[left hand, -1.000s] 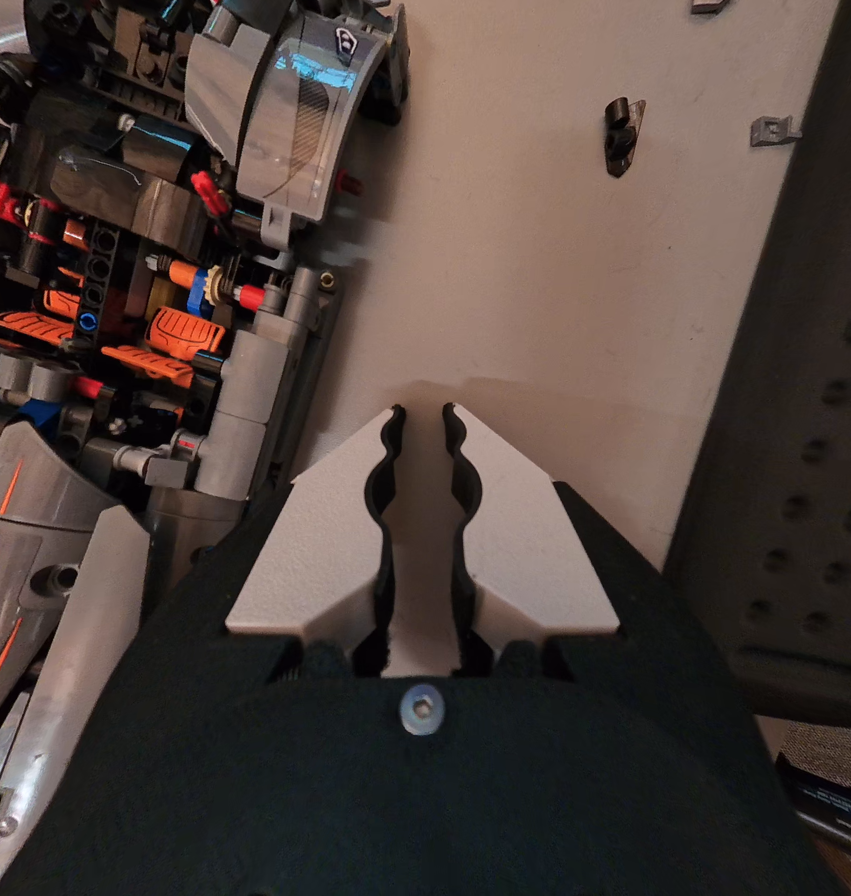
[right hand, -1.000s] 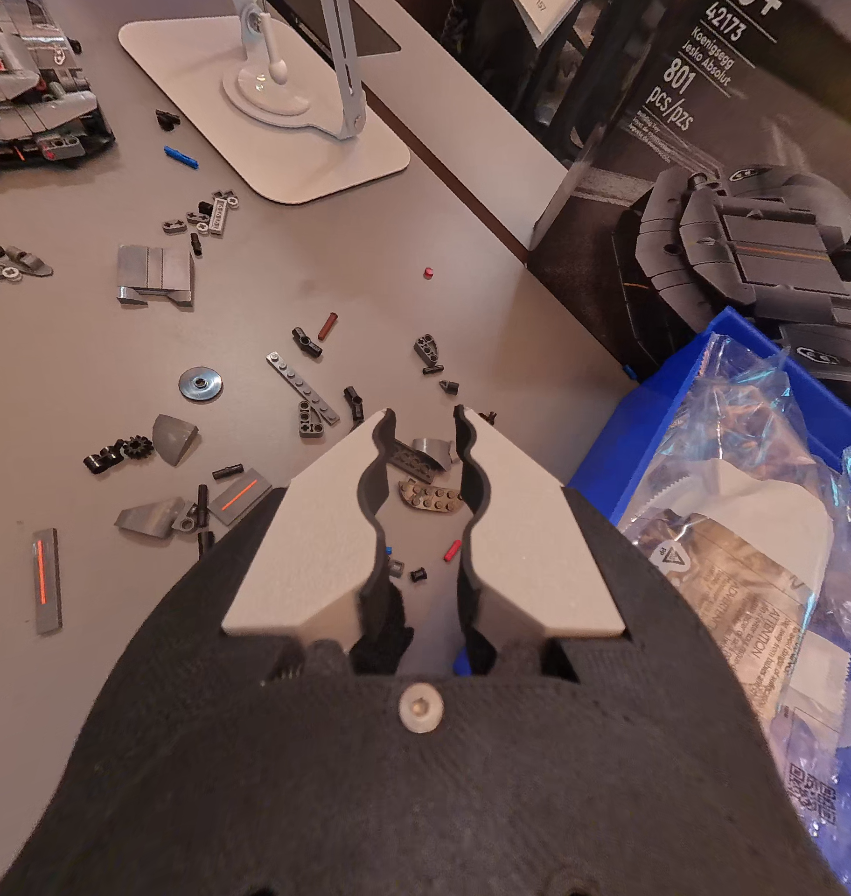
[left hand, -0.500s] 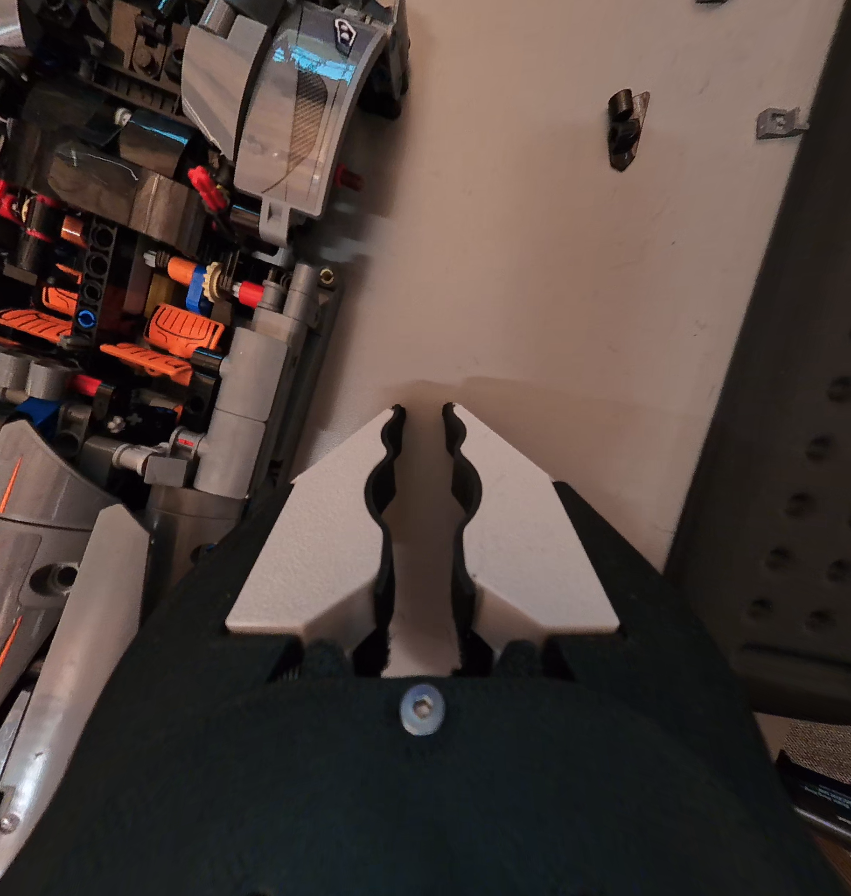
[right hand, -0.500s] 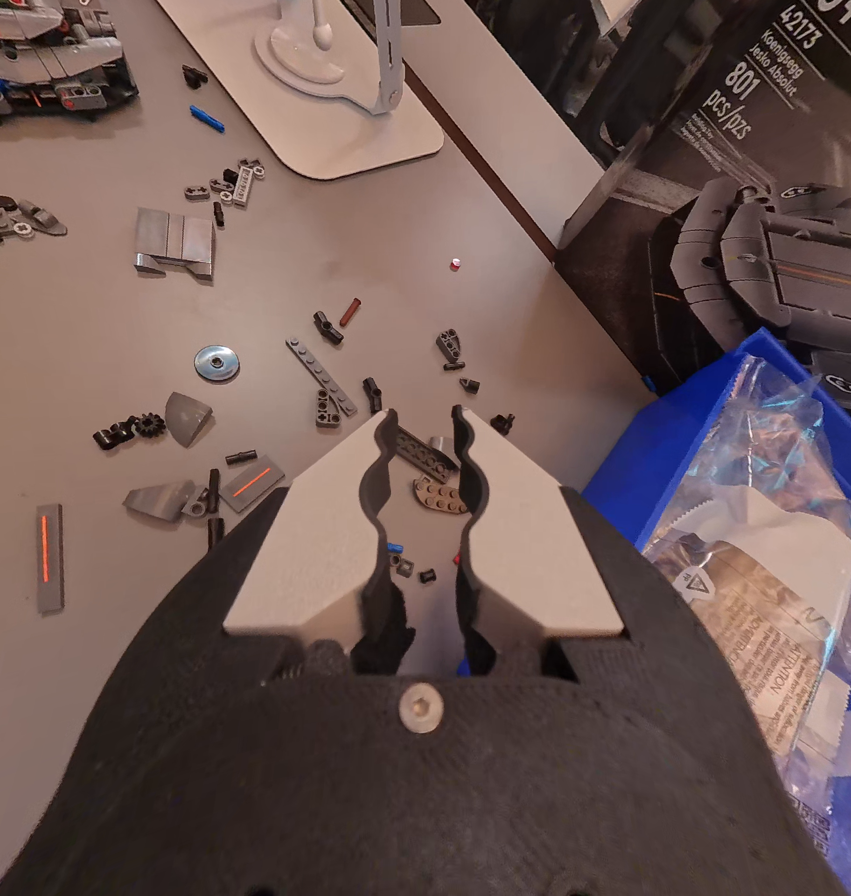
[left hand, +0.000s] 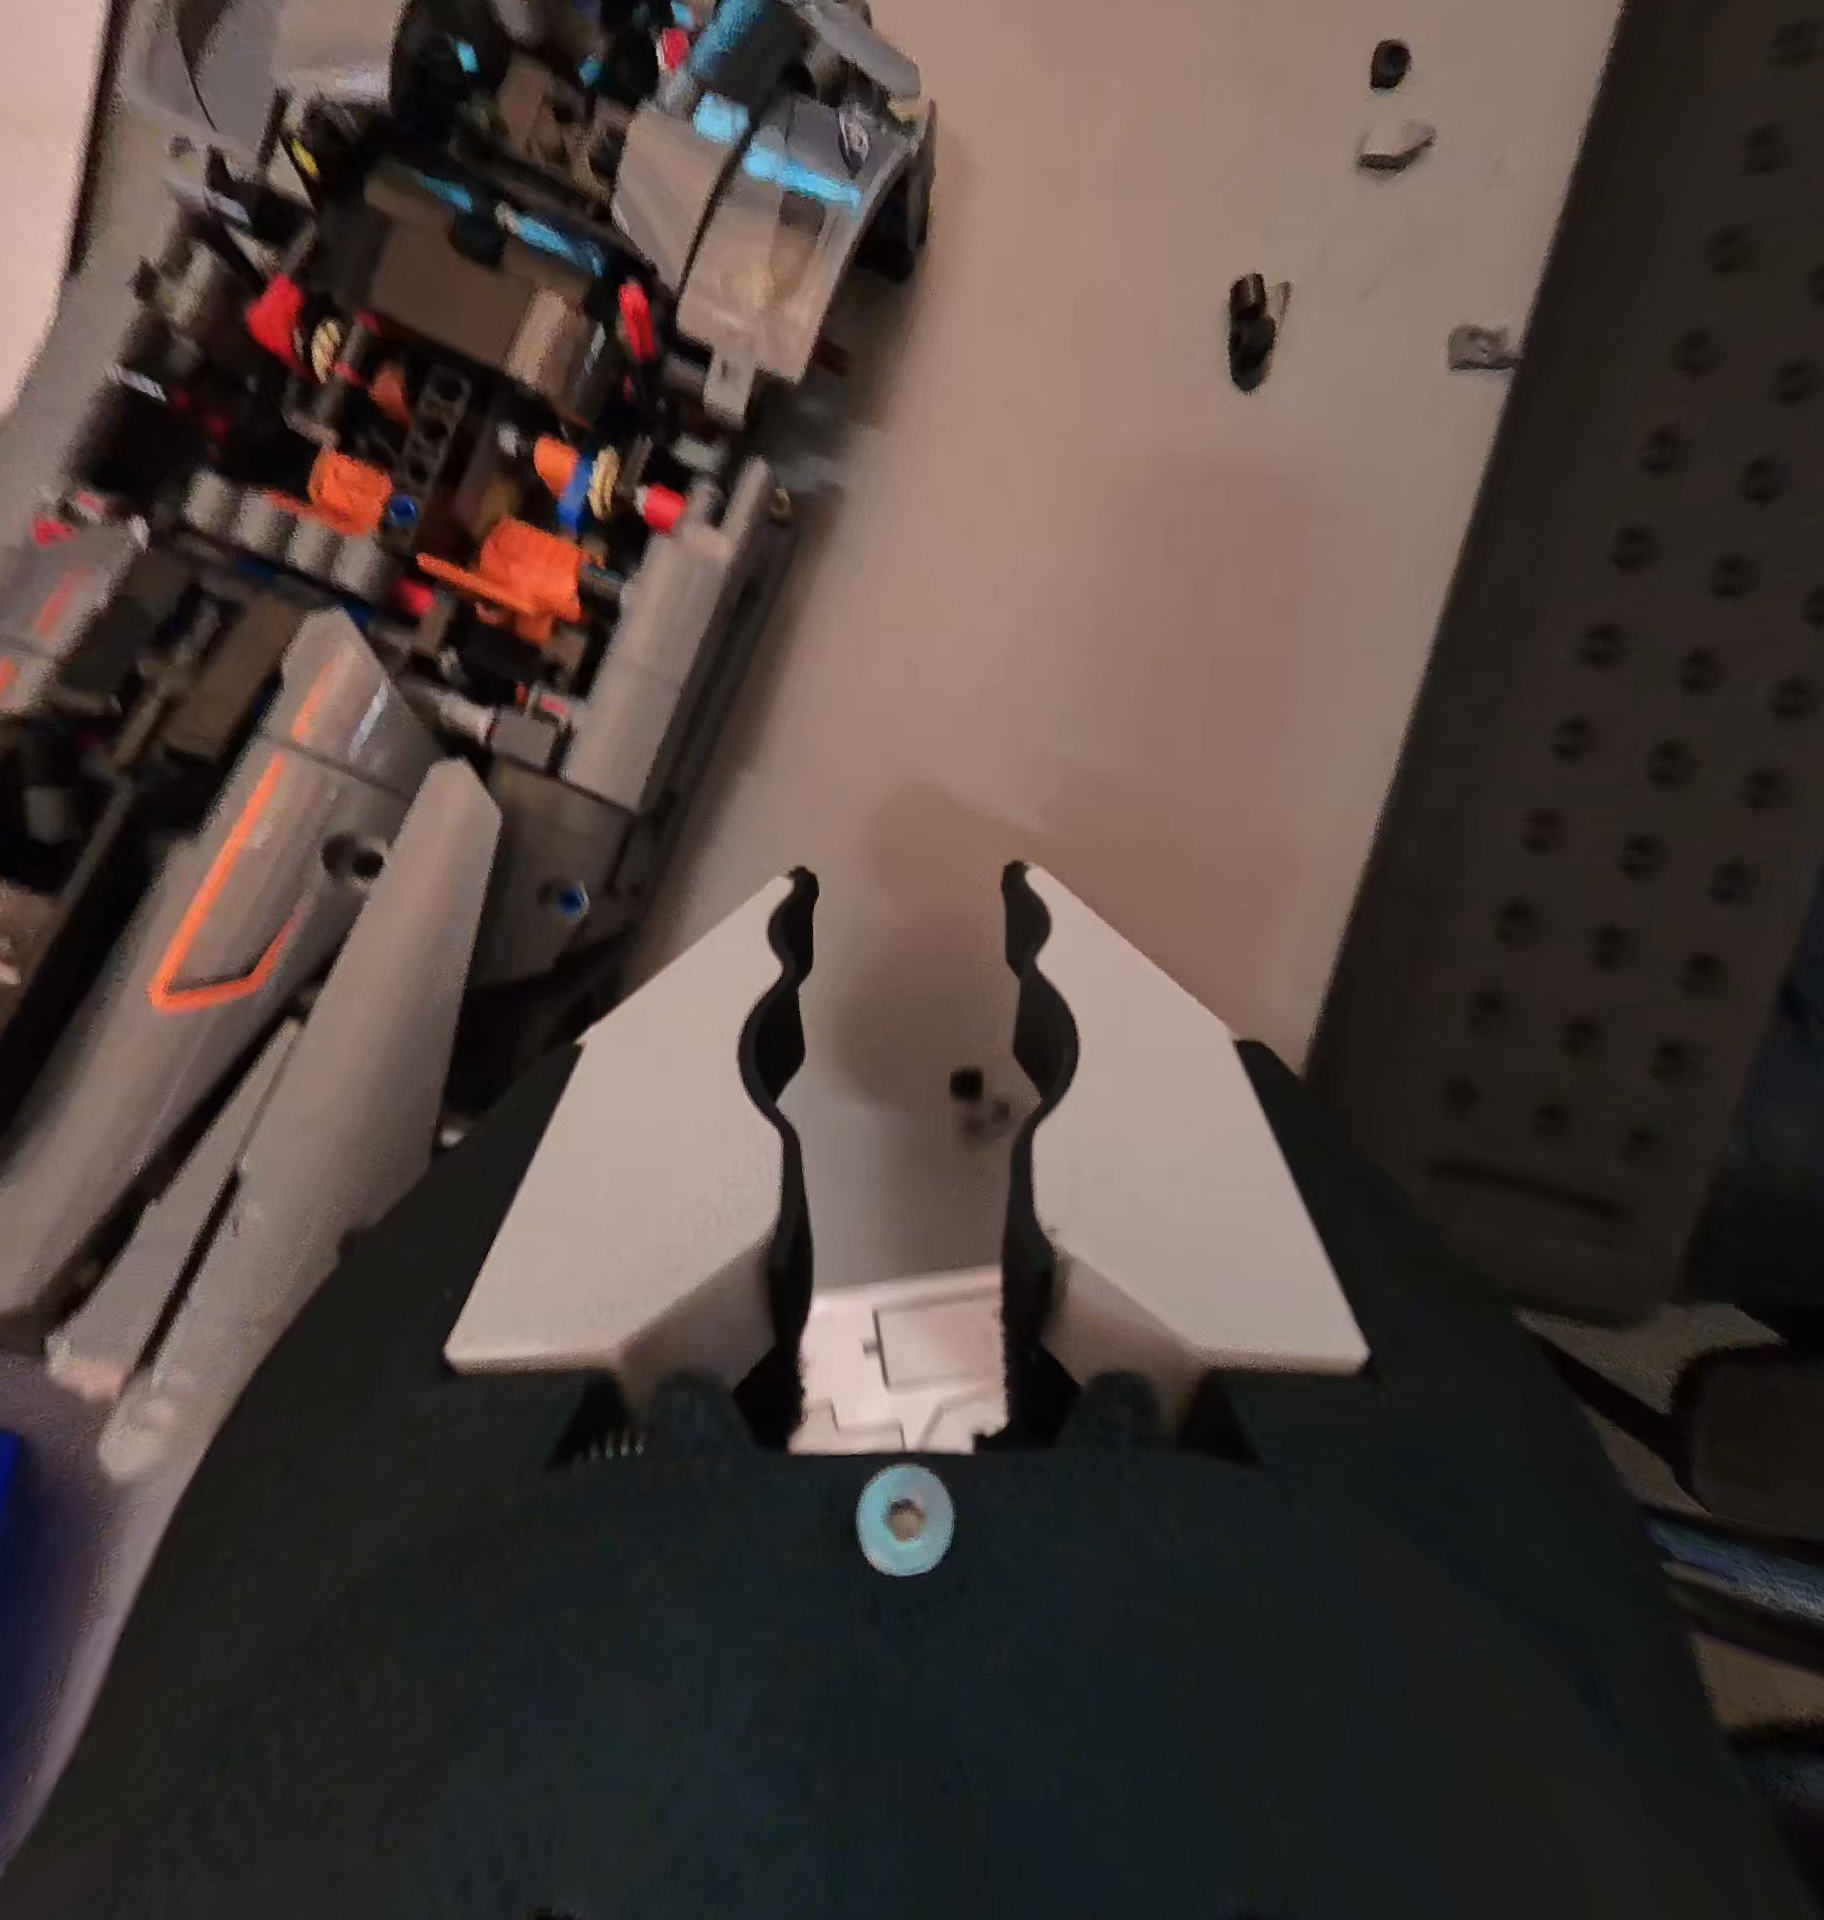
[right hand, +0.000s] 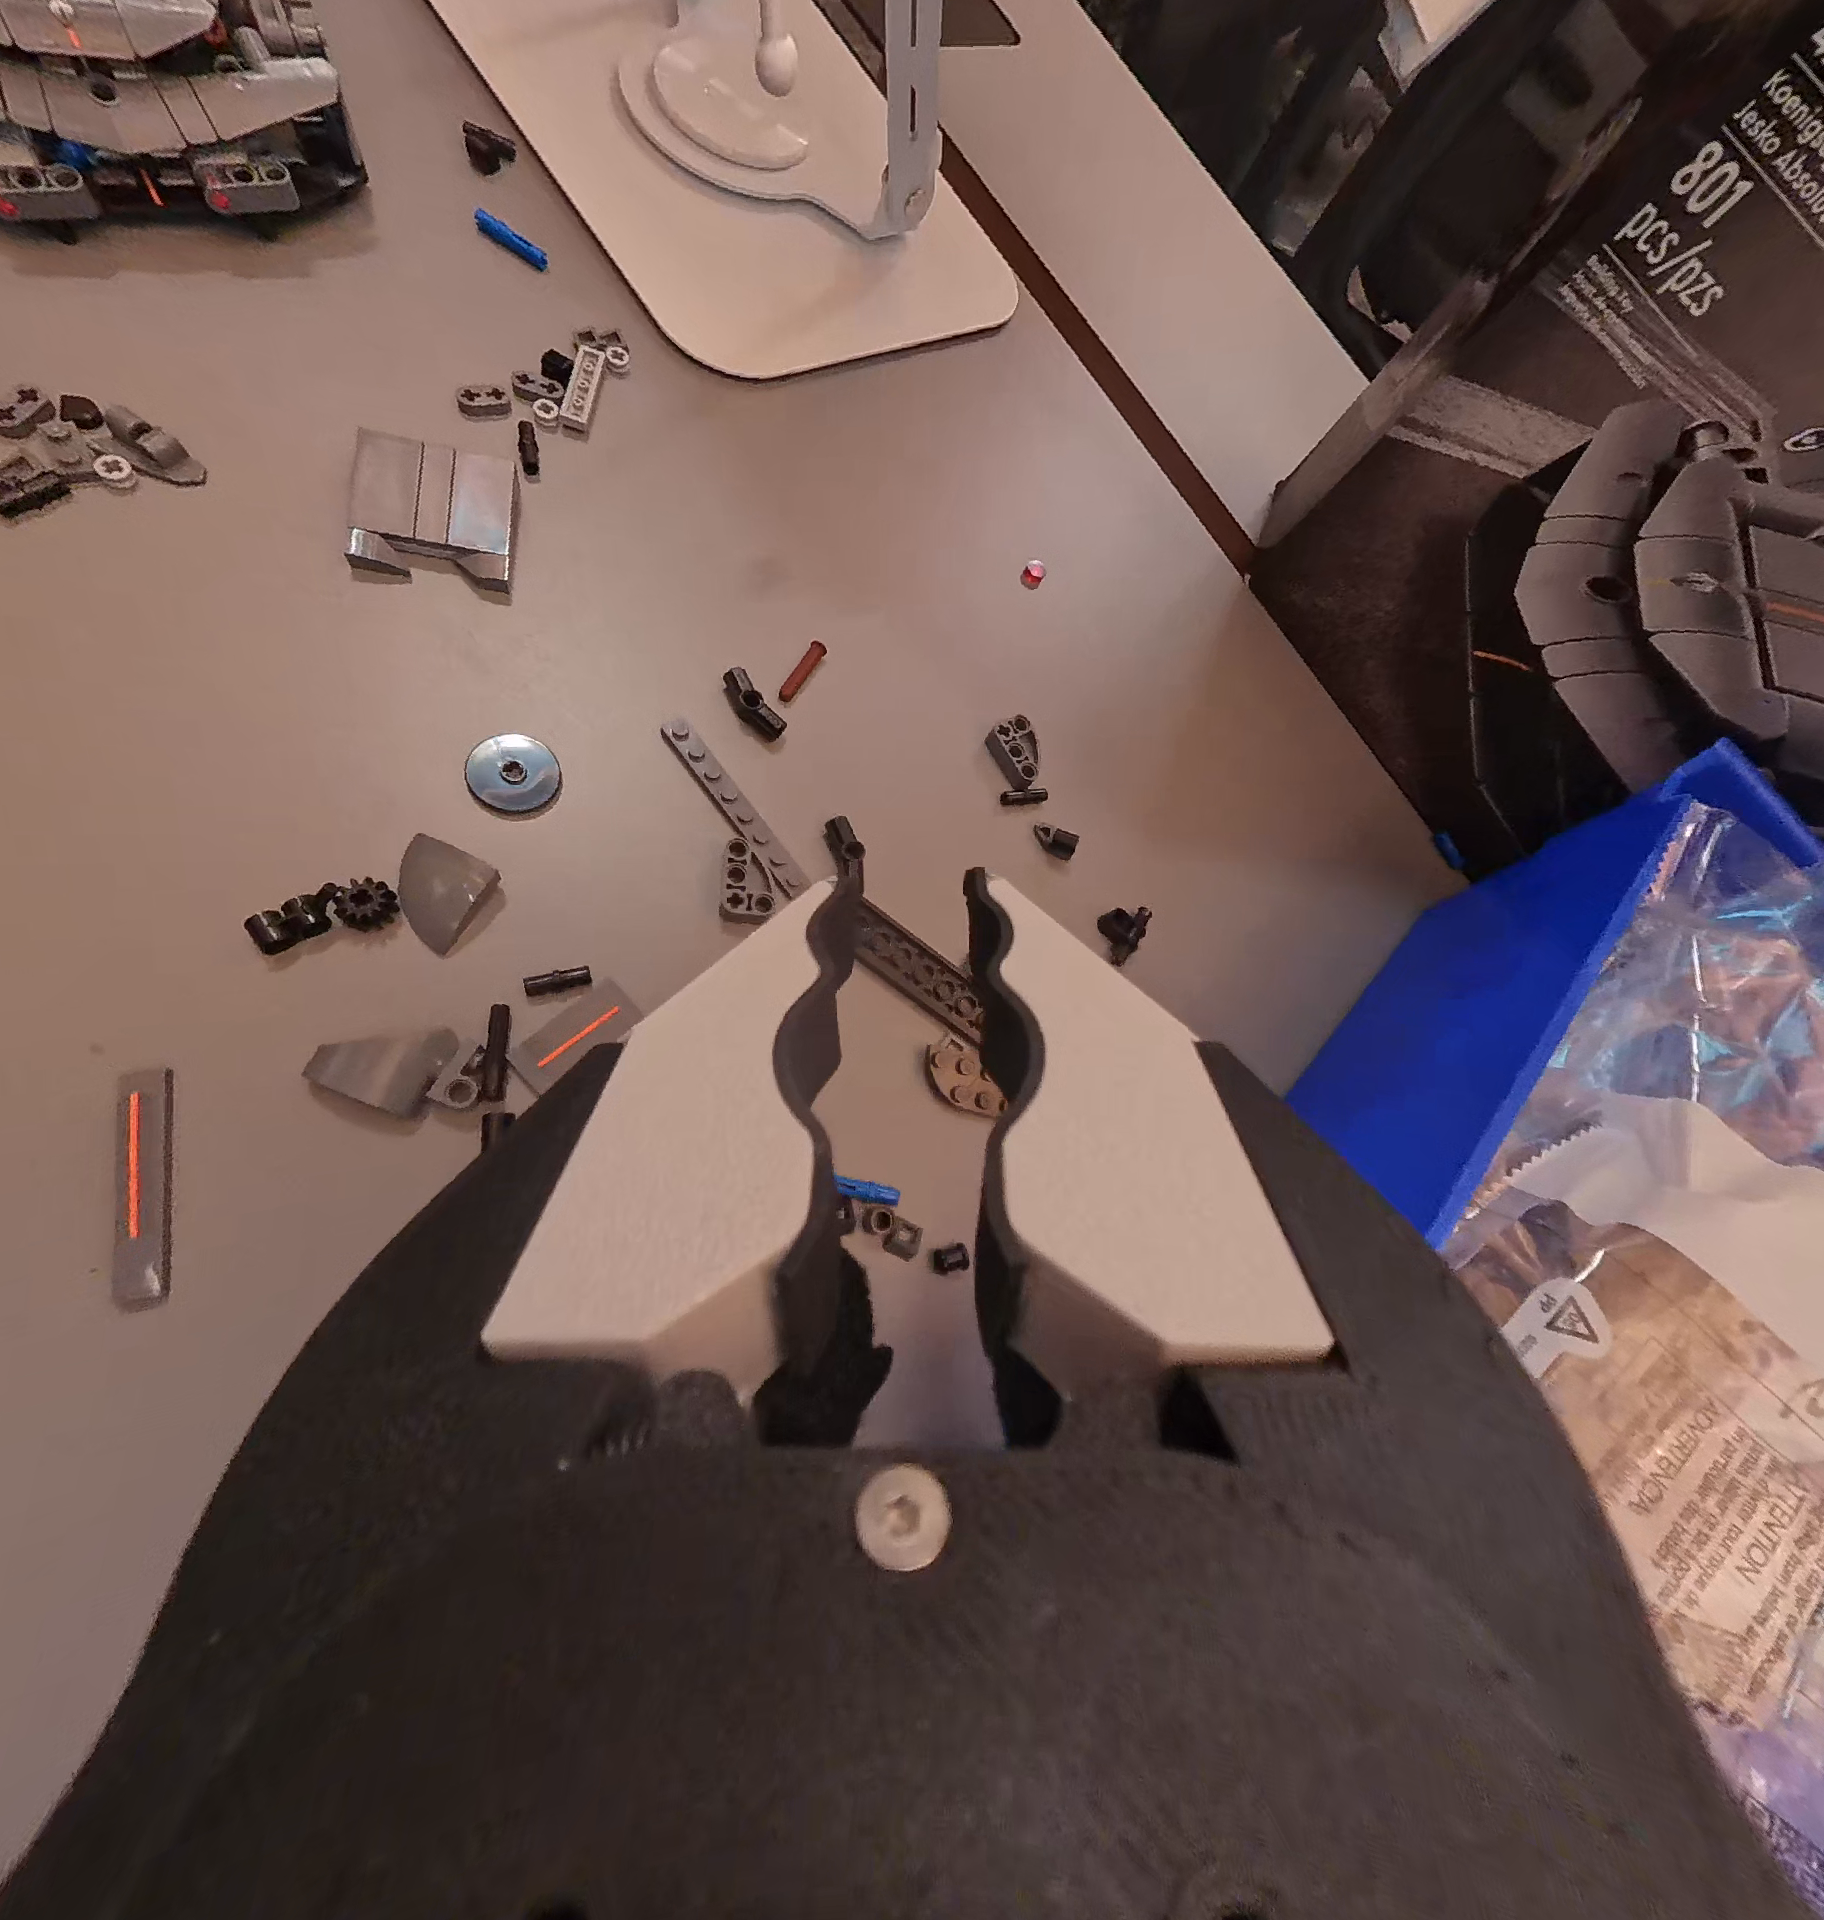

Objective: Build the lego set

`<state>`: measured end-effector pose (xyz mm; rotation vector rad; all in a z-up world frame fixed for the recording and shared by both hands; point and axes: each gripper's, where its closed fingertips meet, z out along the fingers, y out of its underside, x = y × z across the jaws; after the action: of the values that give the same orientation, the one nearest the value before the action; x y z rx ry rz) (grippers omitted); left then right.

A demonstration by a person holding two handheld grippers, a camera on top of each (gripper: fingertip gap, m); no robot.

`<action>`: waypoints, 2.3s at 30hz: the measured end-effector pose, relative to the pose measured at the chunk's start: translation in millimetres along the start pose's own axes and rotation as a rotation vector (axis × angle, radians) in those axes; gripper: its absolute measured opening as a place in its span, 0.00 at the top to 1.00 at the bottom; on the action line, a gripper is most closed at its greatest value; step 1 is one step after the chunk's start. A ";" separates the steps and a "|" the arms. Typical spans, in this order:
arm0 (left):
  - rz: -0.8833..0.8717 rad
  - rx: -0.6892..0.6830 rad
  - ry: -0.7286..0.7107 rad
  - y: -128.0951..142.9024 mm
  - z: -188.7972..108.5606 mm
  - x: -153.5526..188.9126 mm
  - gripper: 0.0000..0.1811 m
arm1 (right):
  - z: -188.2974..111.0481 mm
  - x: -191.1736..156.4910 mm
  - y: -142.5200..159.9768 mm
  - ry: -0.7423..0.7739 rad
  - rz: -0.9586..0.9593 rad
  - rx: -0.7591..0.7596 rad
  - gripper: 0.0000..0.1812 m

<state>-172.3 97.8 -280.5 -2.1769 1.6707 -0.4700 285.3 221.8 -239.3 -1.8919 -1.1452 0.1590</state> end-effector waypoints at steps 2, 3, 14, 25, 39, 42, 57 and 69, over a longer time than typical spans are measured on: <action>-0.012 -0.051 0.000 13.3 -8.4 1.7 0.81 | 1.0 -1.3 0.3 -0.004 -0.004 -0.003 0.90; -0.023 -0.072 0.024 19.4 -11.0 6.4 0.81 | 1.3 -1.4 0.7 -0.005 -0.005 -0.004 0.90; -0.145 -0.320 0.130 85.8 -2.6 20.5 0.82 | 2.2 -2.3 1.5 -0.010 -0.005 -0.006 0.90; -0.074 -0.288 0.163 67.6 16.1 28.4 0.97 | 3.0 -3.9 0.7 -0.013 -0.009 -0.006 0.90; 0.010 -0.160 0.066 31.2 17.2 17.1 0.92 | 3.9 -3.9 2.2 -0.016 -0.008 -0.011 0.90; -0.049 -0.157 0.022 44.8 -3.4 4.9 0.91 | 4.1 -4.7 2.2 -0.018 -0.010 -0.011 0.90; -0.328 -0.299 -0.230 141.9 -52.2 -49.9 0.74 | 5.1 -8.1 0.5 -0.026 -0.017 -0.011 0.90; -0.262 -0.314 -0.207 133.9 -38.6 -46.8 0.90 | 4.9 -9.4 -0.4 -0.031 -0.021 -0.009 0.89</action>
<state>-315.7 108.1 -311.6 -2.5858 1.4334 -0.0415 277.2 217.7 -244.9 -1.8901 -1.1881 0.1717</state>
